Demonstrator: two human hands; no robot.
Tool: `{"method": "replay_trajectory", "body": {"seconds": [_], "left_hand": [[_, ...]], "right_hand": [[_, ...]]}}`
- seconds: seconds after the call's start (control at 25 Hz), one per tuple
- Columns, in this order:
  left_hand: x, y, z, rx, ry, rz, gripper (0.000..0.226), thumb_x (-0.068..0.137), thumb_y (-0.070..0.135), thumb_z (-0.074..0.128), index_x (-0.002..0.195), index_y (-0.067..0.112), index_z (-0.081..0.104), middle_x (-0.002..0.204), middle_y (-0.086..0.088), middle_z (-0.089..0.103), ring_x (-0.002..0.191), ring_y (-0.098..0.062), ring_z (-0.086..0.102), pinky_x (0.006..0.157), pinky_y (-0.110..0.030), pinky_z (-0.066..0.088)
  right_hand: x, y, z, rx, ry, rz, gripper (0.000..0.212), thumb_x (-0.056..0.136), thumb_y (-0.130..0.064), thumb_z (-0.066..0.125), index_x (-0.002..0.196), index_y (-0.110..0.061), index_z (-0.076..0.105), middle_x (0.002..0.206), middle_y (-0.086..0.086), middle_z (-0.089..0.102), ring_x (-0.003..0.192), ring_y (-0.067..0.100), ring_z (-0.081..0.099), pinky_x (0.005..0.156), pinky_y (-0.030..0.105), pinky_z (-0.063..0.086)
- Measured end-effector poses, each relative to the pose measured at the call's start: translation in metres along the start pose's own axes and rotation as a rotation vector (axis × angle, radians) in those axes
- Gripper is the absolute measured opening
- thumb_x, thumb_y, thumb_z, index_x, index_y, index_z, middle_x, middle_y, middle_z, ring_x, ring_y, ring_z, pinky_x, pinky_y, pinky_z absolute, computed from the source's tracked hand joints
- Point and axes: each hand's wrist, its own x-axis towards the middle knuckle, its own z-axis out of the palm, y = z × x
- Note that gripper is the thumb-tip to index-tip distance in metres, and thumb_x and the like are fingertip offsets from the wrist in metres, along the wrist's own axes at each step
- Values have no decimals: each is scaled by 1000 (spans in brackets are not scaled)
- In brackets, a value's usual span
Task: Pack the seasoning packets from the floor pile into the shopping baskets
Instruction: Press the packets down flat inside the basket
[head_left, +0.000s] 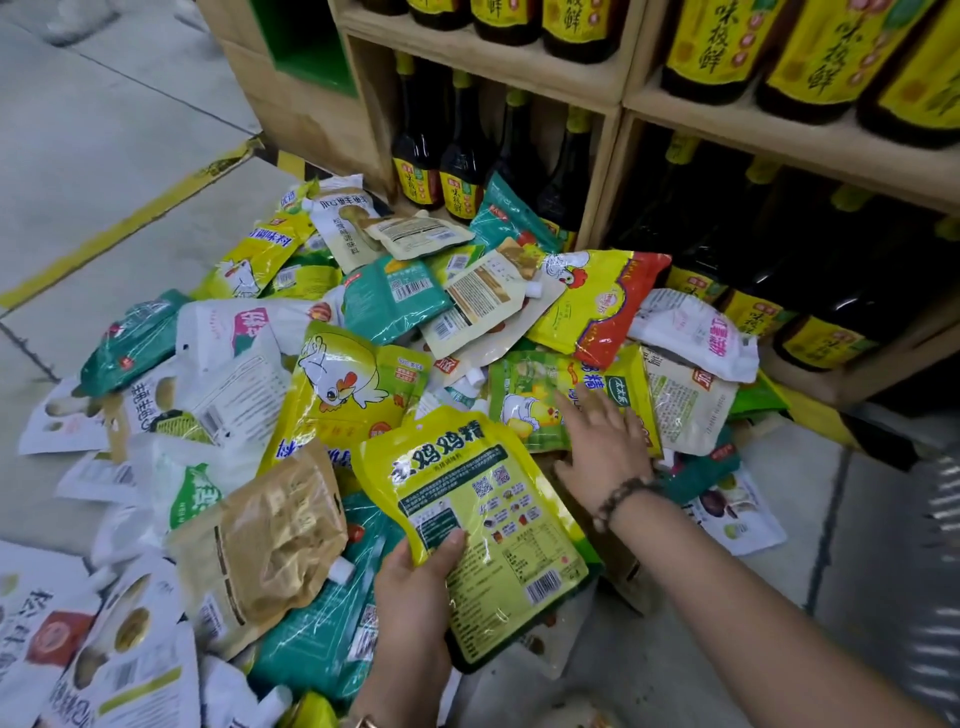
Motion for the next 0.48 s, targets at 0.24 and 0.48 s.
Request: {"method": "replay_trajectory", "body": {"seconds": [0.24, 0.48], "left_hand": [[7, -7, -1, -18, 24, -4, 62, 82, 12, 71, 138, 7, 43, 119, -18, 64, 98, -36, 66, 82, -51, 55], [2, -9, 8, -65, 100, 48, 69, 85, 13, 68, 144, 12, 34, 122, -10, 60, 87, -26, 66, 58, -34, 56]], "right_hand": [[23, 11, 23, -230, 3, -59, 76, 93, -9, 37, 146, -35, -10, 157, 3, -3, 144, 26, -3, 114, 48, -2], [11, 14, 14, 54, 189, -60, 58, 93, -7, 39, 143, -34, 30, 148, -1, 38, 135, 20, 33, 110, 34, 24]]}}
